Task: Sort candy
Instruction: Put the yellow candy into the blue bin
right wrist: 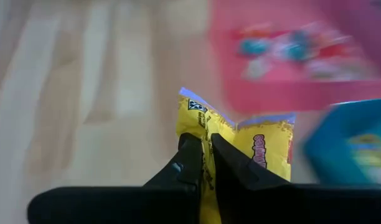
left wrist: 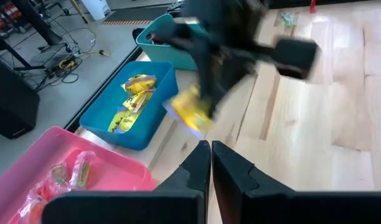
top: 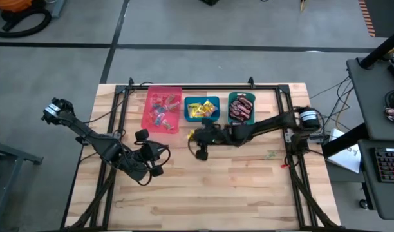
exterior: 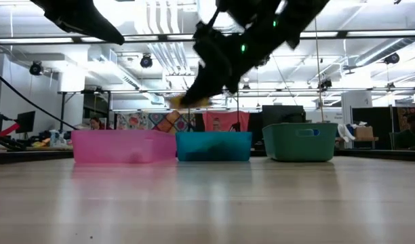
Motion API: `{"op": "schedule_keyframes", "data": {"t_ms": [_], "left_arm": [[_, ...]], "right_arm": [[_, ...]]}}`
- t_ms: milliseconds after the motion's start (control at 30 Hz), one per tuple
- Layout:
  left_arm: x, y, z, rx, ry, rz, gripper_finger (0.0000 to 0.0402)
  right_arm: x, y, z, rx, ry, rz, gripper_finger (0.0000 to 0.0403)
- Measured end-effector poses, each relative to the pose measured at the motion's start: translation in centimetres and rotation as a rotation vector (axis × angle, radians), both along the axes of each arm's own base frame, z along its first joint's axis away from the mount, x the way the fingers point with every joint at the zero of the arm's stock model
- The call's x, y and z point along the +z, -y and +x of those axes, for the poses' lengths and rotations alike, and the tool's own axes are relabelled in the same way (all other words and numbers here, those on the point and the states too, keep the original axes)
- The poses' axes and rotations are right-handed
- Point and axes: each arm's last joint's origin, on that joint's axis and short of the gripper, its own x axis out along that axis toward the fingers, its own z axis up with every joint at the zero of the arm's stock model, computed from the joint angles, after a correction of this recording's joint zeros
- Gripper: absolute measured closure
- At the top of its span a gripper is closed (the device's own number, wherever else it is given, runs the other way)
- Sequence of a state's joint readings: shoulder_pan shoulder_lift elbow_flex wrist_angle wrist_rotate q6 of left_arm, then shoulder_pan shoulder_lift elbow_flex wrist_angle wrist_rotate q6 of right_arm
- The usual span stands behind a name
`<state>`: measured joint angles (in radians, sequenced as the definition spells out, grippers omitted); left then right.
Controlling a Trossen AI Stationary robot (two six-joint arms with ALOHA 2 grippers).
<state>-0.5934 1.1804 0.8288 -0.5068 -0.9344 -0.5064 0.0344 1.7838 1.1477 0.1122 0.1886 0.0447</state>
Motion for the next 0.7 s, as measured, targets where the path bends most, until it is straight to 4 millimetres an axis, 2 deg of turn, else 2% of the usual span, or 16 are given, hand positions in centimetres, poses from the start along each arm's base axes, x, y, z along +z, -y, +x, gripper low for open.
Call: {"op": "schedule_keyframes", "data": {"t_ms": [133, 233, 367, 467, 567, 700], "left_arm": [[0.1, -0.1, 0.0, 0.019, 0.014, 0.011, 0.0402], [0.1, -0.2, 0.0, 0.039, 0.028, 0.024, 0.0402], [0.1, -0.2, 0.0, 0.042, 0.028, 0.025, 0.0402], [0.1, -0.2, 0.0, 0.042, 0.028, 0.025, 0.0402], [0.1, -0.2, 0.0, 0.042, 0.028, 0.026, 0.0402], [0.1, -0.2, 0.0, 0.043, 0.027, 0.027, 0.0402]], "right_arm": [[3.5, 2.6, -1.3, -0.165, 0.075, -0.024, 0.0385], [4.7, 5.5, -2.0, -0.318, 0.124, 0.011, 0.0385], [4.3, 9.2, -2.4, -0.453, 0.147, 0.063, 0.0385], [3.1, 11.2, -2.3, -0.506, 0.134, 0.063, 0.0384], [1.7, 12.4, -2.0, -0.527, 0.131, 0.090, 0.0374], [1.2, 13.1, -1.3, -0.524, 0.153, 0.120, 0.0335]]}}
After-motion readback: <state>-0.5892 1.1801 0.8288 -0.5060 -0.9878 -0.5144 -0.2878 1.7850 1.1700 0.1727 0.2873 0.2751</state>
